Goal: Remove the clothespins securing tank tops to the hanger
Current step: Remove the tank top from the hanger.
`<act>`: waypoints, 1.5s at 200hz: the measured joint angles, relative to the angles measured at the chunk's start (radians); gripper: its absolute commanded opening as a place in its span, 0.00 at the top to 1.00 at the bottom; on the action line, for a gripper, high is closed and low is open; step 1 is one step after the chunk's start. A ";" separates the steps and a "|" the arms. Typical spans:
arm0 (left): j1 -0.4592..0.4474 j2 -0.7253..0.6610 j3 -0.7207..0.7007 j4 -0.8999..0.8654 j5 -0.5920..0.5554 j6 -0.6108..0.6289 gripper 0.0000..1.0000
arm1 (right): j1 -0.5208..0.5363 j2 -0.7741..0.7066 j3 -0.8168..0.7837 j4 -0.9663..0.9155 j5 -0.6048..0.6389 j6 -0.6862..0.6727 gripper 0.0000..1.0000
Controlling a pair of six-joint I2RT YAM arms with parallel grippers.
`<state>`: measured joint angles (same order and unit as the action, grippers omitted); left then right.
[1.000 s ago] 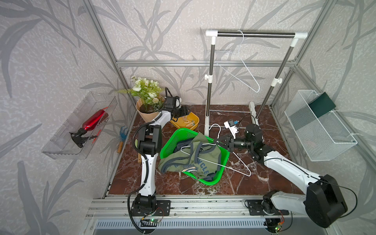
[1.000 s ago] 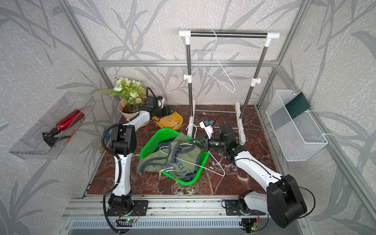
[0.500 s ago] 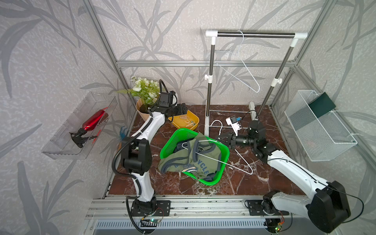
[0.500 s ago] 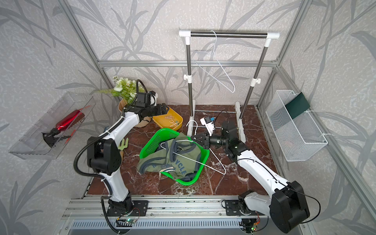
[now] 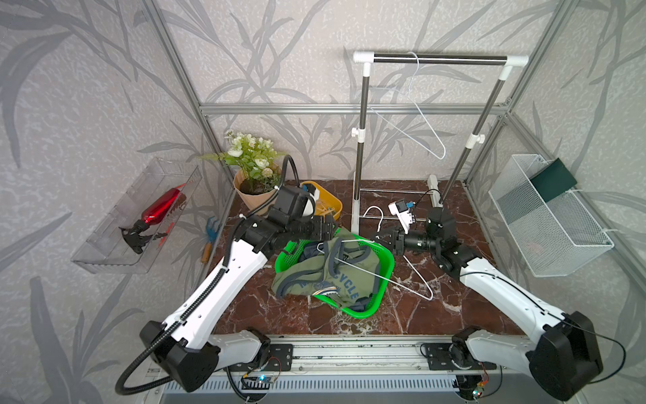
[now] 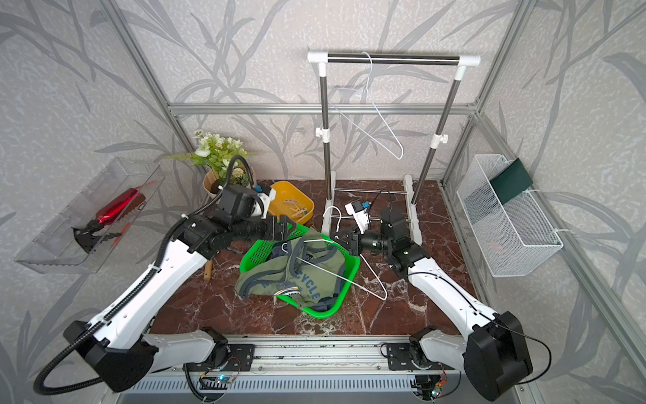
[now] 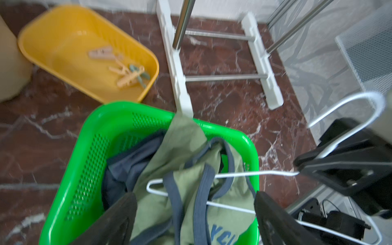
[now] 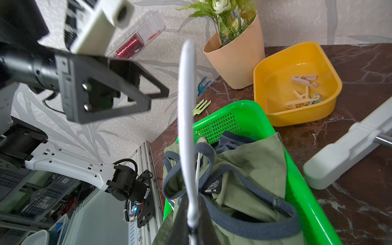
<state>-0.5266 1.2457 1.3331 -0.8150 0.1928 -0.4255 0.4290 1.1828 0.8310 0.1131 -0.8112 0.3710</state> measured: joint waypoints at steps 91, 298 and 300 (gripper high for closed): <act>-0.060 -0.031 -0.273 0.092 -0.070 -0.061 0.13 | 0.000 -0.140 0.007 -0.128 0.047 -0.029 1.00; -0.036 -0.198 -0.301 -0.065 -0.094 0.031 0.01 | -0.017 -0.336 0.254 -0.651 0.227 -0.221 1.00; -0.035 -0.205 -0.307 -0.066 -0.094 0.029 0.01 | -0.017 -0.336 0.252 -0.648 0.227 -0.219 1.00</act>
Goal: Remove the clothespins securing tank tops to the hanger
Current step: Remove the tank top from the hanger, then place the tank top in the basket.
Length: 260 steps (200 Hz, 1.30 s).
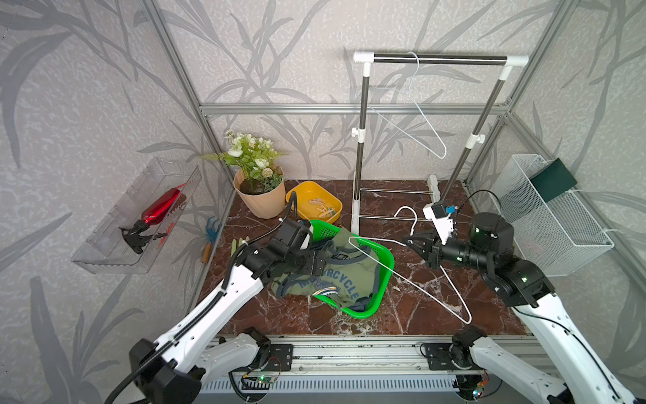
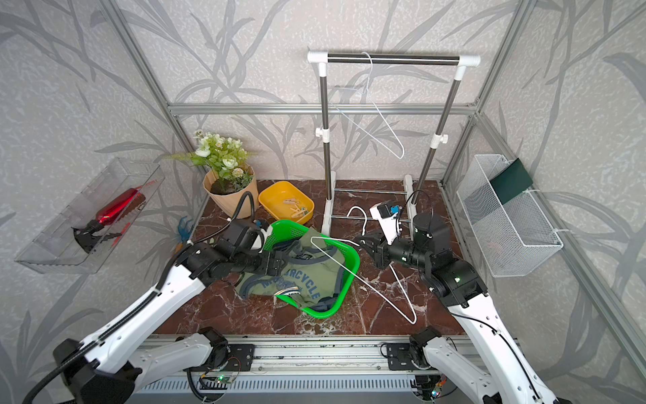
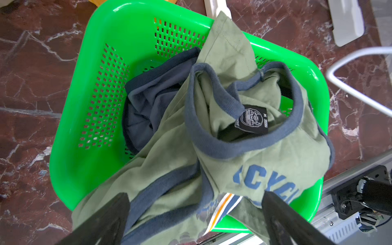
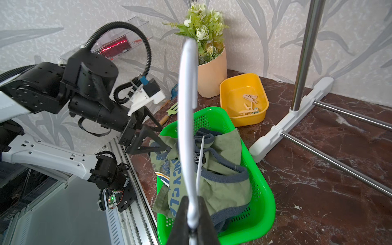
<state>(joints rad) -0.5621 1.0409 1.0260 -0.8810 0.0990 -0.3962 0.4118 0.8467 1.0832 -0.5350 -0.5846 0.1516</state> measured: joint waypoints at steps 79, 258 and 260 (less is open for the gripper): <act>0.000 0.196 -0.132 0.124 0.086 0.003 0.87 | -0.001 -0.030 -0.092 0.063 -0.015 0.052 1.00; -0.001 0.295 0.160 0.344 0.187 0.073 0.87 | -0.059 -0.058 -0.059 -0.023 0.074 0.027 1.00; -0.001 0.299 0.158 0.346 0.185 0.074 0.83 | -0.059 -0.053 -0.050 -0.028 0.081 0.025 1.00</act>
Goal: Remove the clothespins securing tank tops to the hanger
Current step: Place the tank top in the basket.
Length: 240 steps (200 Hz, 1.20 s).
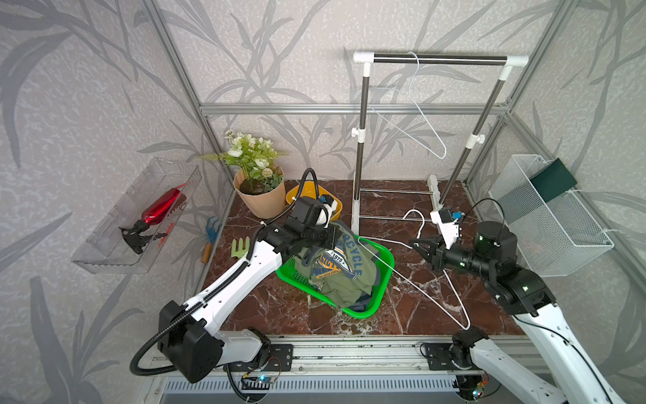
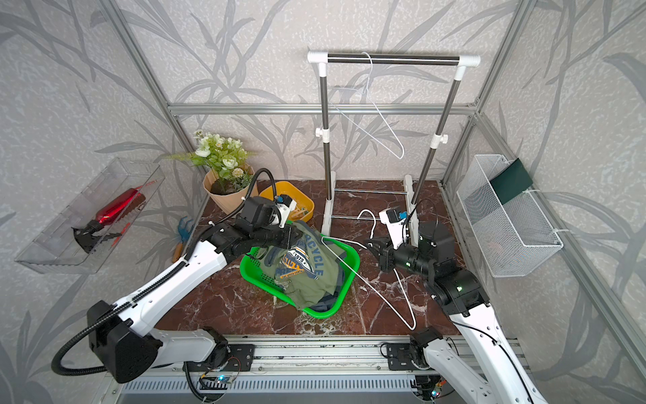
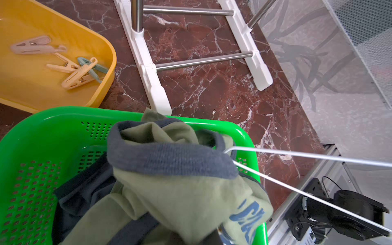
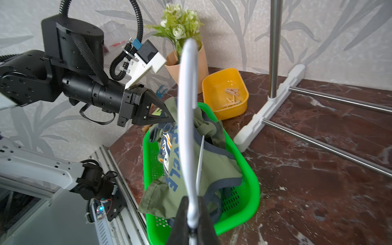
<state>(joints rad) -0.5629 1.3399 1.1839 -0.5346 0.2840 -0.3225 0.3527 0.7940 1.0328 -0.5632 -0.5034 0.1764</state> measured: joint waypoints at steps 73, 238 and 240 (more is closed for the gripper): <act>0.001 0.039 -0.114 0.002 -0.081 0.002 0.01 | -0.029 0.303 0.422 -0.112 0.333 -0.126 1.00; 0.008 0.141 0.422 0.171 0.451 0.148 0.01 | -0.064 0.172 0.176 0.251 -0.286 0.134 1.00; 0.009 0.141 0.423 0.171 0.458 0.151 0.01 | -0.064 0.172 0.179 0.251 -0.293 0.134 1.00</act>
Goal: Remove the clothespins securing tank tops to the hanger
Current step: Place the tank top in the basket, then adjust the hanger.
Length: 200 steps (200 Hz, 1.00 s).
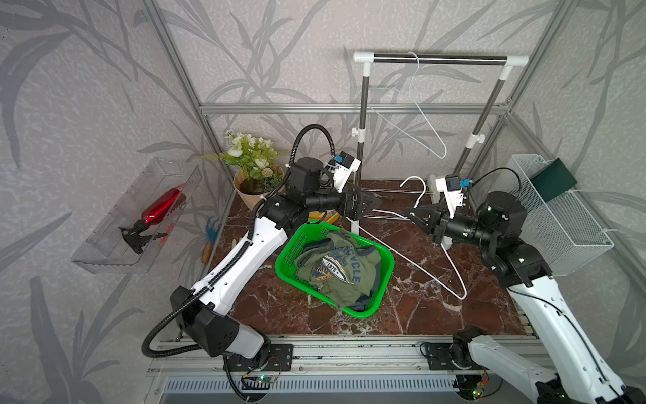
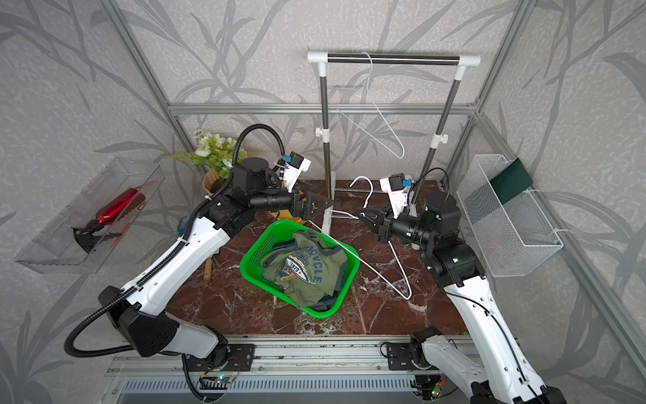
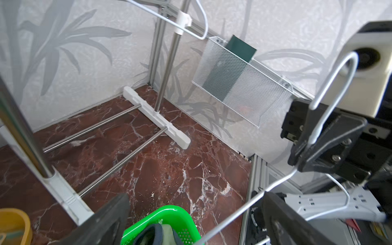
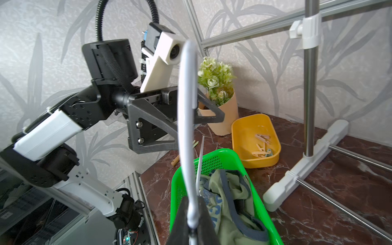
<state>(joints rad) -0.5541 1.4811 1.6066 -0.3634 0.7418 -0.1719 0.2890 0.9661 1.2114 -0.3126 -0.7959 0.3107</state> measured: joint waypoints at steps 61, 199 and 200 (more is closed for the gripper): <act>0.005 0.016 0.050 0.052 0.210 -0.024 0.01 | 0.000 0.001 -0.014 0.029 -0.108 0.029 1.00; -0.029 0.330 0.324 0.286 0.410 -0.313 0.07 | 0.027 0.064 -0.106 0.151 -0.208 0.078 1.00; -0.029 0.331 0.324 0.286 0.411 -0.313 0.08 | 0.027 0.065 -0.106 0.151 -0.208 0.078 1.00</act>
<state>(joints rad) -0.5831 1.8122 1.9305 -0.0776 1.1526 -0.4847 0.3157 1.0309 1.1053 -0.1616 -1.0039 0.3885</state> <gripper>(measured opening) 0.967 0.077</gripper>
